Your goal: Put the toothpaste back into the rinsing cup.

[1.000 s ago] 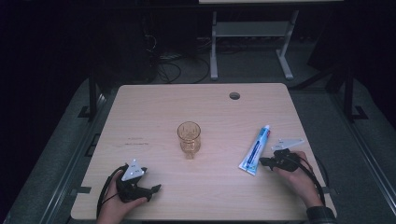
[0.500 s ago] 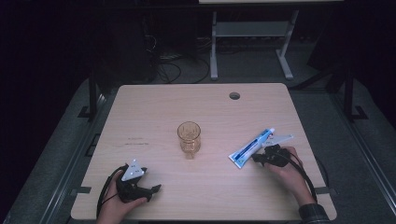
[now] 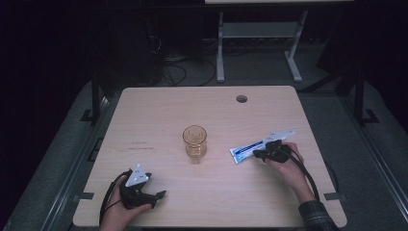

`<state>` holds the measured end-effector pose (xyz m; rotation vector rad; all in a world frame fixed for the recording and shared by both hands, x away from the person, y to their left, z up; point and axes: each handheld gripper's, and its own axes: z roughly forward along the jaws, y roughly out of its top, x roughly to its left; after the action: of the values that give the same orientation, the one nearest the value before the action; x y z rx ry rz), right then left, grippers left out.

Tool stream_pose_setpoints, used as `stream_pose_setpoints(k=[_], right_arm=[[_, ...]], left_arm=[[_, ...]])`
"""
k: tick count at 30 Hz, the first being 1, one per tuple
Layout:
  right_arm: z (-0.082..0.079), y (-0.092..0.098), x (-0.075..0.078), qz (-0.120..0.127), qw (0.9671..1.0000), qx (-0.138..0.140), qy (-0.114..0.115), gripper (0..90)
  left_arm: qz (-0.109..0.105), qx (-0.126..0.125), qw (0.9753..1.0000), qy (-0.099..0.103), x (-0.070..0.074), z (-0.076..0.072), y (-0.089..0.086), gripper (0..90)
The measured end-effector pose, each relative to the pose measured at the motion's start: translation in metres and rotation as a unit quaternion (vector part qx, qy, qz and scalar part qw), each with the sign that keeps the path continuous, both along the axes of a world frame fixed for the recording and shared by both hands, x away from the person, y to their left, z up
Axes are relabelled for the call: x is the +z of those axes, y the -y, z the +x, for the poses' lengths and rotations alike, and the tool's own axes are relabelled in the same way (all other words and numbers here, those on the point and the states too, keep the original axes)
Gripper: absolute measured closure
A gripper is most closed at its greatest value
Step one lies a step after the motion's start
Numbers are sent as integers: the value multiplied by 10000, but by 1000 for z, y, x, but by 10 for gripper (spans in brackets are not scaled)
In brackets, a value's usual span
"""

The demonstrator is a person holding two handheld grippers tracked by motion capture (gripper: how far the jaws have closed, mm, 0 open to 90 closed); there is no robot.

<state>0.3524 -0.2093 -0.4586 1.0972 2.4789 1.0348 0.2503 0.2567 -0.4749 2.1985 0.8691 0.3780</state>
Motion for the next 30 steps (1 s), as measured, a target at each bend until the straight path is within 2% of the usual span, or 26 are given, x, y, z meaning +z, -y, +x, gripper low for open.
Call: stream_pose_setpoints(k=[6,11,16,20,21,25,30], right_arm=[[1,6,2,23,9999,-107,43,896],[0,20,12,211,9990,-354,157,896],[4,34,25,196,9981,-510,267,896],[10,43,30,208,9972,-652,315,896],[16,49,34,222,9962,-776,322,896],[27,60,39,194,9952,-907,316,897],[45,74,39,167,9928,-1156,257,897]], left_arm=[[2,-4,10000,-2,0,0,0,135],[2,-3,10000,-2,0,0,0,135],[2,-3,10000,-2,0,0,0,135],[0,-2,10000,-4,0,0,0,135],[0,-1,10000,-3,0,0,0,135],[1,-2,10000,-3,0,0,0,135],[-1,-1,10000,-2,0,0,0,135]])
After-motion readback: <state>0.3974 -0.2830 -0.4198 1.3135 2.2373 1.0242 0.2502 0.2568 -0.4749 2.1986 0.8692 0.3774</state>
